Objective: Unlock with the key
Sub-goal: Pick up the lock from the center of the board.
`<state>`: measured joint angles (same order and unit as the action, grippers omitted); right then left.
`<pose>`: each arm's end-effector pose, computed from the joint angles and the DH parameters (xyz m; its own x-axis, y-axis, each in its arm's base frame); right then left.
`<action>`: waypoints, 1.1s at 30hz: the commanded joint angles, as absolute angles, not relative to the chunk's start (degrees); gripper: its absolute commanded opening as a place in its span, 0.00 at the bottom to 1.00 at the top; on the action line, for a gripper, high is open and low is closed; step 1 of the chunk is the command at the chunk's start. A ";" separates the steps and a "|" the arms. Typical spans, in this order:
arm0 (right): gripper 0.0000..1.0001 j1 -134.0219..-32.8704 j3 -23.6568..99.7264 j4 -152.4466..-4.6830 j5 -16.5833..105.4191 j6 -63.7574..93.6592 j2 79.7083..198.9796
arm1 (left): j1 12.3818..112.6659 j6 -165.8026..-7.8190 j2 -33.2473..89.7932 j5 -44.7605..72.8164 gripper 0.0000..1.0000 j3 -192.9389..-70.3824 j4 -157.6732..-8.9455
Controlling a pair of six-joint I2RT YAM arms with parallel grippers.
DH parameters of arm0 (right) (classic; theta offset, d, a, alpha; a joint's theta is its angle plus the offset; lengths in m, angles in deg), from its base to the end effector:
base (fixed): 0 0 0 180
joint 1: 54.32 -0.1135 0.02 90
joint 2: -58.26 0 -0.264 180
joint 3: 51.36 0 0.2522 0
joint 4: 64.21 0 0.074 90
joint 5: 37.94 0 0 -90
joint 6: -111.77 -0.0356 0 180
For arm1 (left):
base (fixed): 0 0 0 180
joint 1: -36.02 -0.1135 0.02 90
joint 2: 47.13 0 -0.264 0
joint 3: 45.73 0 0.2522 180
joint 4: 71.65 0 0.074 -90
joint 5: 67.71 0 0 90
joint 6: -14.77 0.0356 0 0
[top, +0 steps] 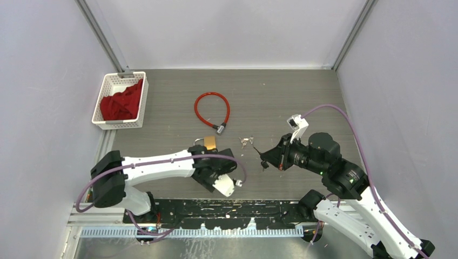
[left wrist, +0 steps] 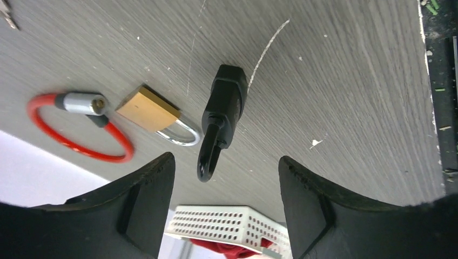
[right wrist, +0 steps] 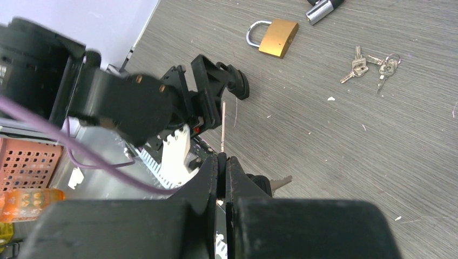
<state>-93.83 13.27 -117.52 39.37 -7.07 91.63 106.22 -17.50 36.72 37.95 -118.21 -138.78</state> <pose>0.0844 0.0798 0.3488 -0.6289 0.0914 -0.7721 -0.5416 0.6611 0.5193 0.0973 -0.2419 0.2202 0.5734 0.8109 0.1172 0.7546 -0.5784 0.3098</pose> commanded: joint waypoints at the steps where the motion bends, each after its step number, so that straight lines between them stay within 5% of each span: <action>1: 0.01 -93.87 14.53 -116.38 39.74 -6.87 91.80 | 100.17 -18.43 40.49 28.42 0.71 -124.56 -147.32; 8: 0.01 -93.90 14.70 -117.16 40.40 -6.10 91.22 | 89.90 -21.00 45.71 14.04 0.71 -132.82 -153.72; 33: 0.01 -93.93 14.62 -118.29 41.14 -6.97 90.82 | 89.86 -13.64 46.61 18.39 0.52 -119.47 -132.95</action>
